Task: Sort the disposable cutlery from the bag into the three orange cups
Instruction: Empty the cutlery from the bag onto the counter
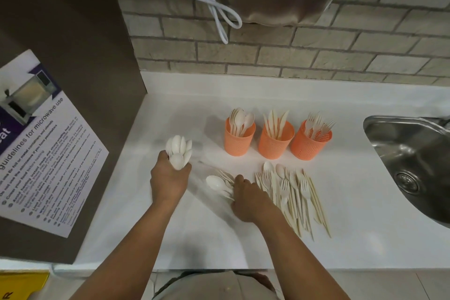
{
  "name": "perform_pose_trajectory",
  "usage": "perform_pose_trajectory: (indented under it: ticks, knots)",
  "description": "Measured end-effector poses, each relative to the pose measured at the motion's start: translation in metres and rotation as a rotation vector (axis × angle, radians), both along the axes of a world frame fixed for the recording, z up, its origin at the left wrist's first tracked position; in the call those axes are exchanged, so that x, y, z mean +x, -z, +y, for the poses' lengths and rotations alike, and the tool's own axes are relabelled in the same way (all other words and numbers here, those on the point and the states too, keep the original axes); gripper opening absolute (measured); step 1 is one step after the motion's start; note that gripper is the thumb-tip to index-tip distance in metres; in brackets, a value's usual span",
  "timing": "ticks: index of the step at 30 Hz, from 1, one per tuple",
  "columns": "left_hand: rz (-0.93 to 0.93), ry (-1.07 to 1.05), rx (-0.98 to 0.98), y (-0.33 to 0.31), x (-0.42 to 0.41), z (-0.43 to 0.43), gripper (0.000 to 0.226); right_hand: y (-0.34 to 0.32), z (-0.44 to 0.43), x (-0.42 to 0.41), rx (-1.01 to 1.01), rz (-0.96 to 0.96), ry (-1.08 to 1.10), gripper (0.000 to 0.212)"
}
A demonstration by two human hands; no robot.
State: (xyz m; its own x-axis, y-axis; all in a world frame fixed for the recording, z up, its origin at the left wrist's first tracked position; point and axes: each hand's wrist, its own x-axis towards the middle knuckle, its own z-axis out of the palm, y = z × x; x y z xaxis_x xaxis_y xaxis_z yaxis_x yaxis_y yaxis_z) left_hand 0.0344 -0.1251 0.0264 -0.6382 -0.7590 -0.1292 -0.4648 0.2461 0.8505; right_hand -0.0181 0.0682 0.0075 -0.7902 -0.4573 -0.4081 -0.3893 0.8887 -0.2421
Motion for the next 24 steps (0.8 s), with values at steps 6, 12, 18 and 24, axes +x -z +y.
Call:
perform_pose_trajectory:
  ticks: [6, 12, 18, 24]
  knots:
    - [0.026, 0.004, 0.107, -0.002, -0.006, -0.004, 0.026, -0.001, 0.006, 0.006, -0.391, 0.021, 0.061, 0.025]
    - [0.003, 0.094, 0.083, 0.0, -0.005, 0.004, 0.028, -0.006, -0.005, 0.017, -0.575, 0.095, 0.297, 0.032]
    - [0.044, 0.013, -0.047, -0.006, -0.001, -0.007, 0.034, -0.006, 0.003, 0.007, -0.7, 0.036, 0.56, 0.027]
    - [0.004, 0.062, -0.127, -0.009, -0.002, -0.008, 0.033, -0.02, 0.001, 0.009, -0.986, -0.07, 0.636, 0.022]
